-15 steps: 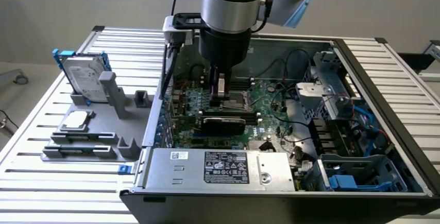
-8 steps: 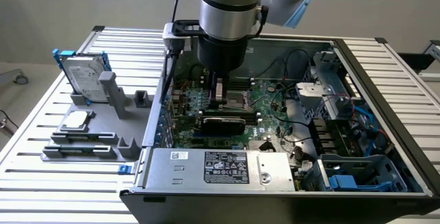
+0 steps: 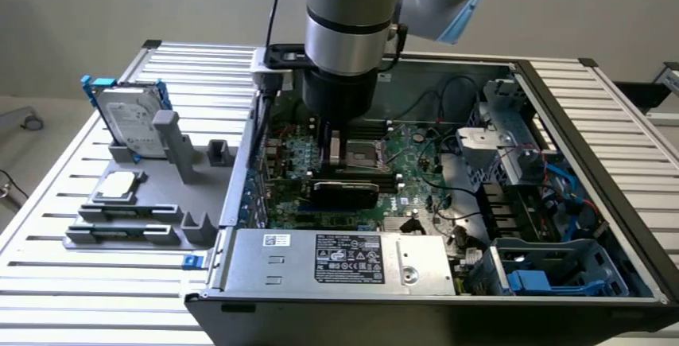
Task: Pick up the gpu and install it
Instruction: 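Press down on the gpu until it lock into place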
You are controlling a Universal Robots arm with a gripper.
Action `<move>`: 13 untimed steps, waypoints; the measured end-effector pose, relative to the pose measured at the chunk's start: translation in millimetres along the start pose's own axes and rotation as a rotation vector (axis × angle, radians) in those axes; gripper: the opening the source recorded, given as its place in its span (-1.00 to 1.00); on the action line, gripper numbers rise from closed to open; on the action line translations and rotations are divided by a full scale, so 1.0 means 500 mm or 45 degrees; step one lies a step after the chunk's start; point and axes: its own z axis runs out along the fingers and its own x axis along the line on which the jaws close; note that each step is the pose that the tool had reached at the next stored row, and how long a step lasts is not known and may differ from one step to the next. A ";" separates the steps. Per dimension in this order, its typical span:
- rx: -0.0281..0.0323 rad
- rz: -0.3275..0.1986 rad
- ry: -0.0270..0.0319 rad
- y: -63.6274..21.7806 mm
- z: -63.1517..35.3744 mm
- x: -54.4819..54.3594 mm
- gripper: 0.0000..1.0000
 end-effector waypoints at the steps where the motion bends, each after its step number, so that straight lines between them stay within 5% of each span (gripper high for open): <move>1: 0.0000 0.000 0.0000 0.000 0.004 0.000 -0.79; 13: -0.0004 0.000 0.0008 -0.007 0.040 -0.005 -0.79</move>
